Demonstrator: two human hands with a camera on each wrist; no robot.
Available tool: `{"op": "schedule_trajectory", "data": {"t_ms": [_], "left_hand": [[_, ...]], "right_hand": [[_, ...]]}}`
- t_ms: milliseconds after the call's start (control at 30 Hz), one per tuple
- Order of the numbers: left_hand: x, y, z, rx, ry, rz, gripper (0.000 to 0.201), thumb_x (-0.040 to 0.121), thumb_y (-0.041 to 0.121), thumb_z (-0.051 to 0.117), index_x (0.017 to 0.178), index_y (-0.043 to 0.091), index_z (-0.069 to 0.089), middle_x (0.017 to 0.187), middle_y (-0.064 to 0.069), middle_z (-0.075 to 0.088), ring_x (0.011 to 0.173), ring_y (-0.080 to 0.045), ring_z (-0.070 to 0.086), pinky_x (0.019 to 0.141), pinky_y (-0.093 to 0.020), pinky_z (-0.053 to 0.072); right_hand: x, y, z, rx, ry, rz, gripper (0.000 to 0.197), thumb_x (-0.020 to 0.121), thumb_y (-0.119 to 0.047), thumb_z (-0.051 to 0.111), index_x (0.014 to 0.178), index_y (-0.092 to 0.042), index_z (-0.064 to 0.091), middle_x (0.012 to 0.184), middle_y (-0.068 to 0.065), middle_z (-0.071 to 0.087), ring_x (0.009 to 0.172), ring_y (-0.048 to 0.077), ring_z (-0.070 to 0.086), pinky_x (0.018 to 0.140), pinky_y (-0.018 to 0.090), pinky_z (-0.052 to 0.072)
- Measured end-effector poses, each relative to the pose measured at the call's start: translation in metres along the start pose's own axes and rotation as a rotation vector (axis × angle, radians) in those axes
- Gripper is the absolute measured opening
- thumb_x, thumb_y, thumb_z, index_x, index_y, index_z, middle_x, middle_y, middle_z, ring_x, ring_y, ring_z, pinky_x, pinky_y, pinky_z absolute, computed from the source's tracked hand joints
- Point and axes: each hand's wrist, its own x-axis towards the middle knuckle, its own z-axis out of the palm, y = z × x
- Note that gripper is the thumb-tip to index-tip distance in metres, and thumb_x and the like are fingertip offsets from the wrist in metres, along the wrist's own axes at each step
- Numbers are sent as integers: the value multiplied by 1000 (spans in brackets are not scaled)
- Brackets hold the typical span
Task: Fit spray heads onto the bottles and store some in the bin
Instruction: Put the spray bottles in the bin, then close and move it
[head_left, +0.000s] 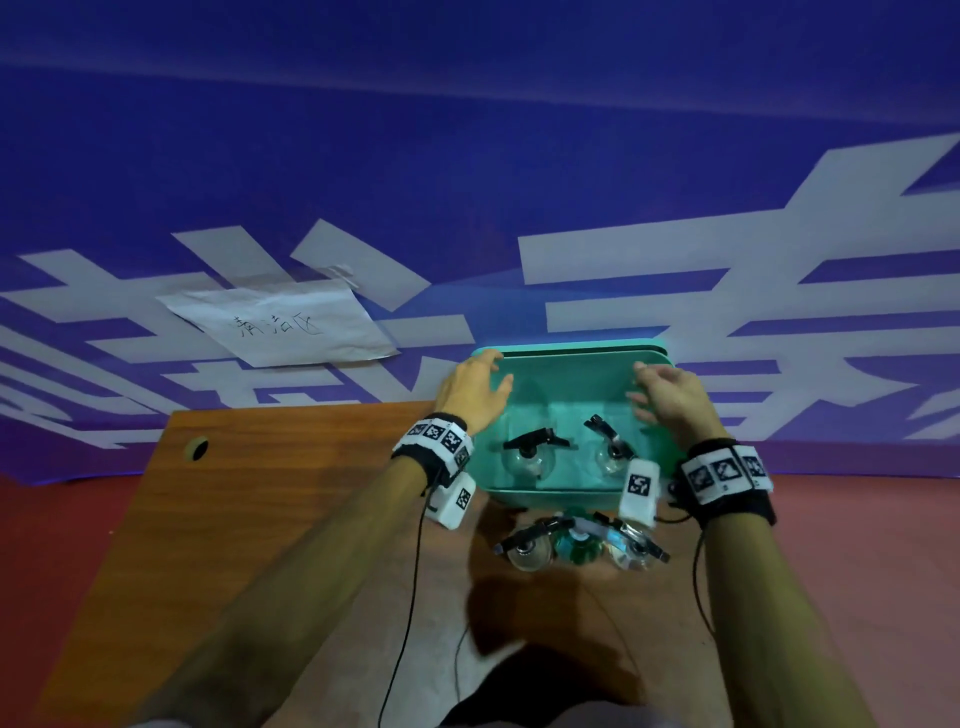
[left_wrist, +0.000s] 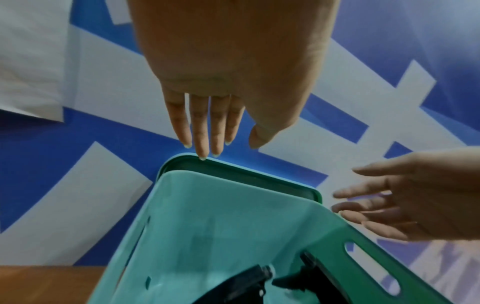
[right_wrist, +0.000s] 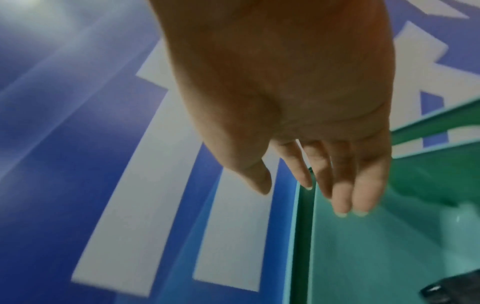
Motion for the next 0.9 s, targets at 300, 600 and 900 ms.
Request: {"op": "schedule_trajectory", "data": {"t_ms": [300,600,900], "left_hand": [[40,-21,2,-856,-9,-509,17,102,19,52,116,11,60,107,-12,69,70,-18,65,54,-26,49],[49,-22,2,-1243,-69,-639,37,106,15,41,139,1,45,133,-18,63,100,-29,72,71,-32,60],[49,-17,-9,-1490,-45,-721,27,104,15,40,127,8,52,133,-19,64,95,-25,72,70,-28,56]], "right_hand": [[46,-29,-8,879,-160,270,58,105,-18,46,150,8,20,138,29,51,109,32,66,81,42,60],[84,-20,10,574,103,291,37,98,-3,58,131,10,50,80,22,74,67,25,76,53,29,59],[52,-30,28,583,224,49,33,93,9,59,125,13,51,110,22,68,74,19,74,64,23,61]]}}
